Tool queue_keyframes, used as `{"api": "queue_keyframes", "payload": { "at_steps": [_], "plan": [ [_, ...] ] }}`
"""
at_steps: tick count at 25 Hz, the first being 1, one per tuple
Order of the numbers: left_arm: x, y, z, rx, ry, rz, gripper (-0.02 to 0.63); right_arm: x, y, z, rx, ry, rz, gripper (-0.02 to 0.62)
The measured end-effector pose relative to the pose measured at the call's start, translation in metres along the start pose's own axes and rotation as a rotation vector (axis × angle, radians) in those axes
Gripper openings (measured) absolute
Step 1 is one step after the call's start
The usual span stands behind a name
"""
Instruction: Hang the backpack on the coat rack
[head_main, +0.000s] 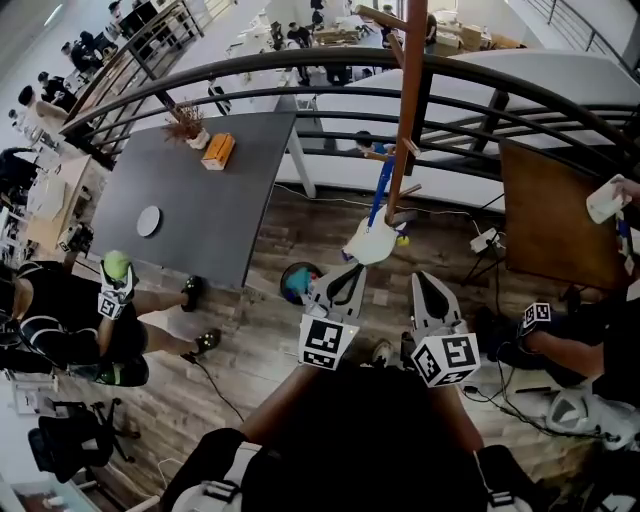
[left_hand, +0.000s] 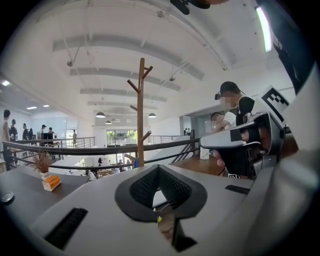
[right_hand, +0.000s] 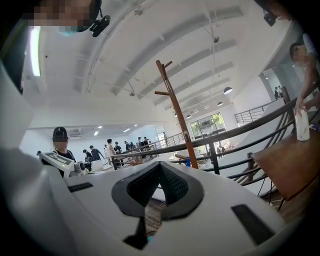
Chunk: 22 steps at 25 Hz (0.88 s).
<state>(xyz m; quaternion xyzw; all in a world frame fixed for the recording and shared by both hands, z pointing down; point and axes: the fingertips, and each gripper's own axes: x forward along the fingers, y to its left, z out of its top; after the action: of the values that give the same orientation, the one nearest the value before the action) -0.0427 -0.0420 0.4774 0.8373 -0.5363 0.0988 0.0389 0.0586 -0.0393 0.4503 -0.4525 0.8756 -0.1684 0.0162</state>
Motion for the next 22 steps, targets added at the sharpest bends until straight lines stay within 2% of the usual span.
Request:
{"api": "queue_keyframes", "payload": {
  "at_steps": [6, 11, 14, 22],
  "plan": [
    [-0.011, 0.001, 0.007, 0.004, -0.025, -0.057, 0.008, -0.002, 0.014, 0.001, -0.011, -0.007, -0.027, 0.012],
    [-0.026, 0.013, 0.009, 0.014, -0.051, -0.062, 0.008, 0.003, 0.029, -0.005, -0.022, -0.018, -0.044, 0.012],
    [-0.035, 0.02, 0.002, -0.007, -0.049, -0.059, 0.008, 0.001, 0.039, -0.012, -0.017, -0.02, -0.05, 0.012],
    [-0.048, 0.031, 0.005, -0.013, -0.071, -0.064, 0.008, 0.007, 0.058, -0.013, -0.049, -0.019, -0.03, 0.012]
  ]
}}
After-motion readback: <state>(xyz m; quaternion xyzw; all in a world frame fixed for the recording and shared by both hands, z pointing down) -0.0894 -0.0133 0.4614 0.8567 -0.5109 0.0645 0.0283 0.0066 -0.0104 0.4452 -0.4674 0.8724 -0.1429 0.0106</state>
